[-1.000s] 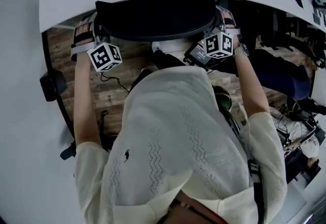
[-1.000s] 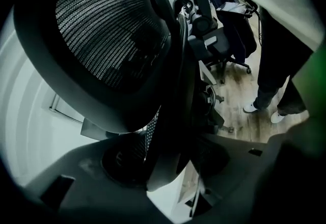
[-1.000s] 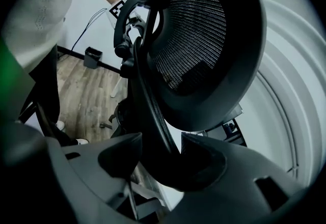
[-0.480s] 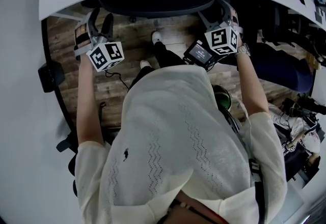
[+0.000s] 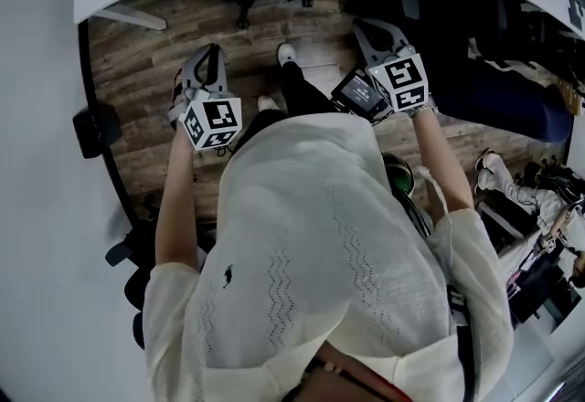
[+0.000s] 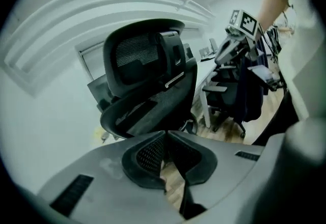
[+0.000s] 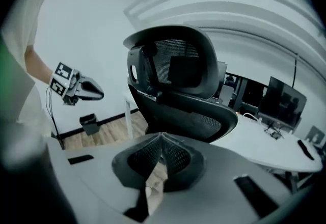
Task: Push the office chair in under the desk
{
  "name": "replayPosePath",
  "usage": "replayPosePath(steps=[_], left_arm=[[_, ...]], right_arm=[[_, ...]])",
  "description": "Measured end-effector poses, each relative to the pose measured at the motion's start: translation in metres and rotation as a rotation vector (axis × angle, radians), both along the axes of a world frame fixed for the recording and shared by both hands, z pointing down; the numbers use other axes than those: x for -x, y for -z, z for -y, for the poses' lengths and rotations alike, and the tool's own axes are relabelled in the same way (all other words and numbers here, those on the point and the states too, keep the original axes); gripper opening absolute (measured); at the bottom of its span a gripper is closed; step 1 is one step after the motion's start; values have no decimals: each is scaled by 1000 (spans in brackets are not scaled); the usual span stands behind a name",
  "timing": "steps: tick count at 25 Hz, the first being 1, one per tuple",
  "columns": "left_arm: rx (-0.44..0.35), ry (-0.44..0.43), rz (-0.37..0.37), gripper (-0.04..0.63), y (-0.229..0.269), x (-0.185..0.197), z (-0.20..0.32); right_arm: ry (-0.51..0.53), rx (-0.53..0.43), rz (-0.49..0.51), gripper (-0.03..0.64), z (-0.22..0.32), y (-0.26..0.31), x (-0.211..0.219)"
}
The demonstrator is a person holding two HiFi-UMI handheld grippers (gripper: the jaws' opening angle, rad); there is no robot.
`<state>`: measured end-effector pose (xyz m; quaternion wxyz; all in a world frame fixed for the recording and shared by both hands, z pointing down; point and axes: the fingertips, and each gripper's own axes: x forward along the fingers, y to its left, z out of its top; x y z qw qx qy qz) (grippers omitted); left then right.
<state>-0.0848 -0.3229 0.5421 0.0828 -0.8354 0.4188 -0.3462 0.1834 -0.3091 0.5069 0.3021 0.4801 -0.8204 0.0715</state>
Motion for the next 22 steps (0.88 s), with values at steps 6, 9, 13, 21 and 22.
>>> replayPosePath(steps=[6, 9, 13, 21, 22], left_arm=[[100, 78, -242, 14, 8, -6, -23], [111, 68, -345, 12, 25, -11, -26], [79, 40, -429, 14, 52, -16, -31], [-13, 83, -612, 14, 115, -16, -38], [-18, 90, -642, 12, 123, -16, -39]], right_arm=[[-14, -17, 138, 2, -21, 15, 29], [-34, -36, 226, 0, -25, 30, 36], [-27, -77, 298, 0, -28, 54, 47], [-13, -150, 367, 0, -44, 100, 63], [-18, -160, 380, 0, -46, 107, 64]])
